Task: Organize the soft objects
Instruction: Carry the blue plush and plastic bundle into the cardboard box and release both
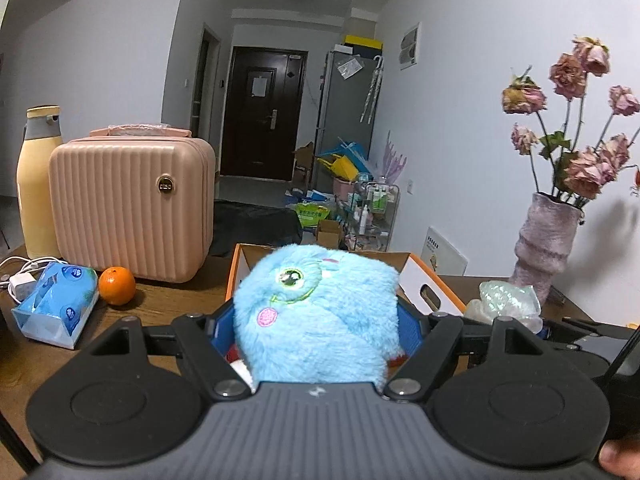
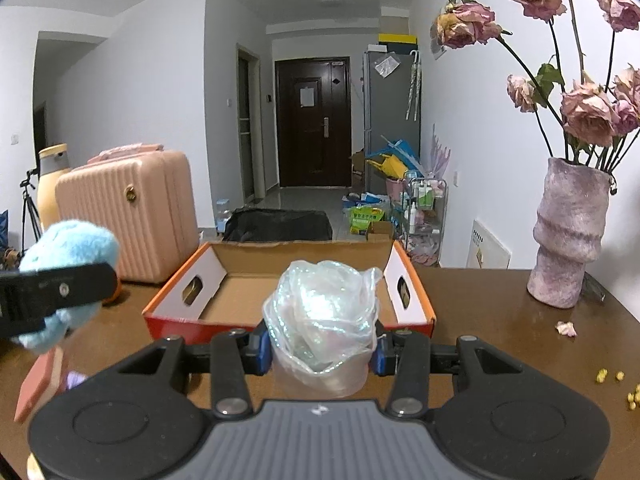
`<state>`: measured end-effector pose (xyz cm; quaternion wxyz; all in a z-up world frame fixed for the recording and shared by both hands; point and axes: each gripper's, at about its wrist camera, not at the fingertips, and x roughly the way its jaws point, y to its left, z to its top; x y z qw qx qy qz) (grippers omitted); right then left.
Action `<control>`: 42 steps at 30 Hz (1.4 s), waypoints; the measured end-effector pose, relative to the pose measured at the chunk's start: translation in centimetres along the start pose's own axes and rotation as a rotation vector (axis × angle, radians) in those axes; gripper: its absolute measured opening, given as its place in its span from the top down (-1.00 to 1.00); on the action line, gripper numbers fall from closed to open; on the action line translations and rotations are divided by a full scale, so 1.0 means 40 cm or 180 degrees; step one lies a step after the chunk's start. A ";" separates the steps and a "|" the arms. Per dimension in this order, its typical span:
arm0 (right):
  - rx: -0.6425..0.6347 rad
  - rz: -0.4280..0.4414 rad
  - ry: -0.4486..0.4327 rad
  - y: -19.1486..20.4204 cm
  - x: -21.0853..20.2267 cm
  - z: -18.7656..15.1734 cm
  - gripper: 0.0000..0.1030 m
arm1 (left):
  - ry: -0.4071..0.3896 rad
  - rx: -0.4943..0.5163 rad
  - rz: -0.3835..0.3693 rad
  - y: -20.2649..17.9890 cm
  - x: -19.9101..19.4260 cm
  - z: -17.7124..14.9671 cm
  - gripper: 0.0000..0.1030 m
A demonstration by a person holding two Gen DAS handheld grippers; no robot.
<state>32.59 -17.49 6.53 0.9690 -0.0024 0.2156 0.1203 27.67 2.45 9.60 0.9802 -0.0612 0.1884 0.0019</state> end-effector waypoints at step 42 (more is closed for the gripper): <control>0.0301 -0.0248 0.0332 -0.084 0.476 0.047 0.16 | 0.0270 -0.0150 0.0729 -0.014 0.510 0.058 -0.50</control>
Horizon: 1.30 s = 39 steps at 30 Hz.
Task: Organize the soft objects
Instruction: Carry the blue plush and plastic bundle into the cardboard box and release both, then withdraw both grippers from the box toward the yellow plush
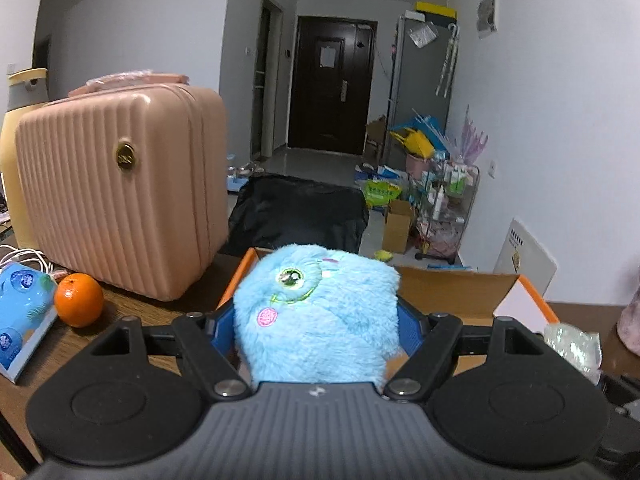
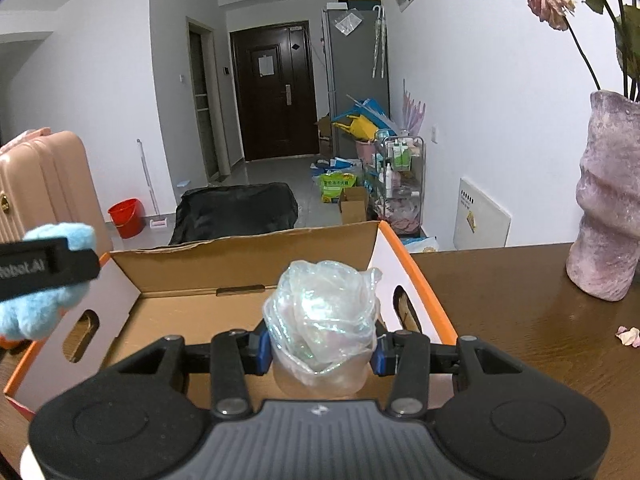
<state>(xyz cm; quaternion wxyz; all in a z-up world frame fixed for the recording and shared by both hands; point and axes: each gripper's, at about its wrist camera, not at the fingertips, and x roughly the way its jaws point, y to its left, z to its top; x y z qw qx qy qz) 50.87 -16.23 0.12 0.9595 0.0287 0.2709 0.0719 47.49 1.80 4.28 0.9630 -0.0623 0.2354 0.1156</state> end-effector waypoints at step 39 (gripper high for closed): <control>-0.0050 -0.0037 0.0008 -0.003 0.015 -0.014 -1.00 | 0.0030 0.0056 0.0119 0.006 0.019 -0.025 -1.00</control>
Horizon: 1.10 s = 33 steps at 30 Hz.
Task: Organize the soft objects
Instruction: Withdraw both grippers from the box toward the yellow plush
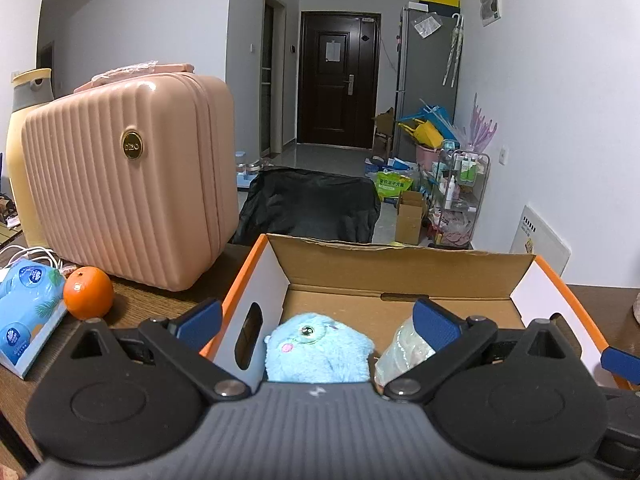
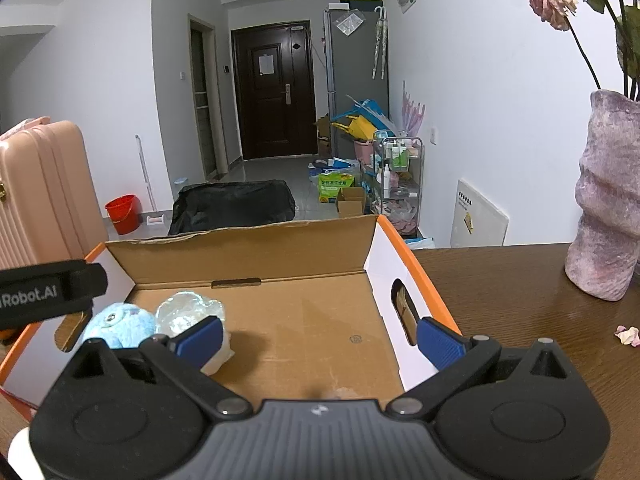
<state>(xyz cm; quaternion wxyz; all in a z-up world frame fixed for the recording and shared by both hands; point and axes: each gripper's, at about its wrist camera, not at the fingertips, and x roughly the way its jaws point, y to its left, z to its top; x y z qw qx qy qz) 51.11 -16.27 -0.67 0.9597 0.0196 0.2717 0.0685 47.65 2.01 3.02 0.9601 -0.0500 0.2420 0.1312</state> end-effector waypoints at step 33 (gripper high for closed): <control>-0.0082 0.0061 -0.0183 0.020 -0.261 -0.079 -1.00 | -0.0137 -0.0300 0.0067 0.185 -0.279 -0.061 -1.00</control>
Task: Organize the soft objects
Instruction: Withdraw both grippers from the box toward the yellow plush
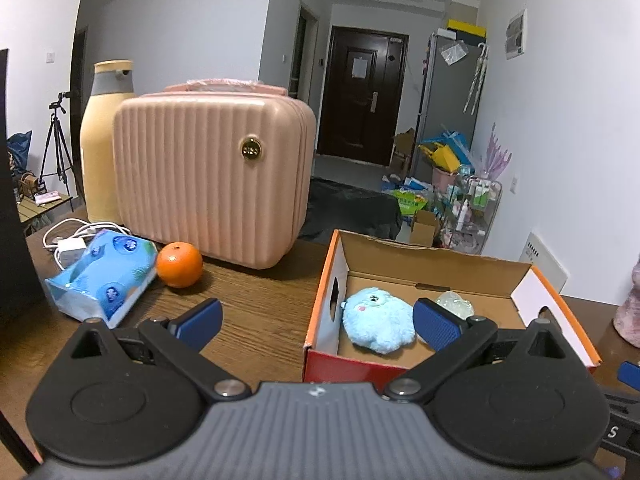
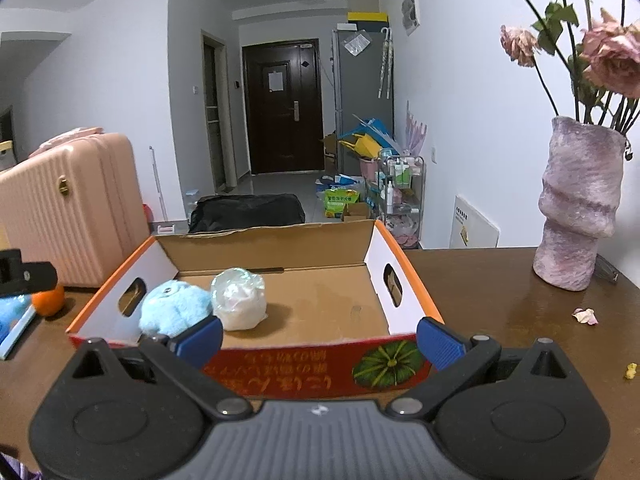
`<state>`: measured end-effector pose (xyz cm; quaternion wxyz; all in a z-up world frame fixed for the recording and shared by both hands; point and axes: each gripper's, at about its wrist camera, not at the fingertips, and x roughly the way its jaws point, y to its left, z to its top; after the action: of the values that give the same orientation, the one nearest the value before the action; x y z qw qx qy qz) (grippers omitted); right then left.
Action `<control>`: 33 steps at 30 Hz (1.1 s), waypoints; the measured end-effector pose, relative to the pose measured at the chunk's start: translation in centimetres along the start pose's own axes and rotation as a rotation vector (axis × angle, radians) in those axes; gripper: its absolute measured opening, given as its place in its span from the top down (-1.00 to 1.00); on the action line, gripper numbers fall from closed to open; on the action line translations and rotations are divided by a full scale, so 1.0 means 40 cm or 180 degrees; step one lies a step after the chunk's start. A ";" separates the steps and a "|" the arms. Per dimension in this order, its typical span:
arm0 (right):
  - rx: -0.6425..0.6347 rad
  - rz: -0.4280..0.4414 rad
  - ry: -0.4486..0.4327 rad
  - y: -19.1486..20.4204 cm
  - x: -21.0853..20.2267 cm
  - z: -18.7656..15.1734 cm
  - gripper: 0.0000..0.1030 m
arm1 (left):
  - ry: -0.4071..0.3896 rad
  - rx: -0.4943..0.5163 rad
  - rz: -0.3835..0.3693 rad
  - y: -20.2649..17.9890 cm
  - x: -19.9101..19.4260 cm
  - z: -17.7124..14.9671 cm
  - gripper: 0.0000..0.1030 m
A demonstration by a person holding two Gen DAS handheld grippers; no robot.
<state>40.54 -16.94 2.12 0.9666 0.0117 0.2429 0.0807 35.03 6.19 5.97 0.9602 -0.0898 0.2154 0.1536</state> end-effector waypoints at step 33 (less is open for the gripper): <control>-0.0368 0.0184 -0.0256 0.072 -0.397 -0.121 -1.00 | -0.0228 0.0431 -0.0274 0.108 -0.401 -0.066 -1.00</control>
<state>24.04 -16.76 5.44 0.9719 -0.0339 0.1983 0.1219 18.77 5.48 10.25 0.9769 -0.0283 0.1867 0.1003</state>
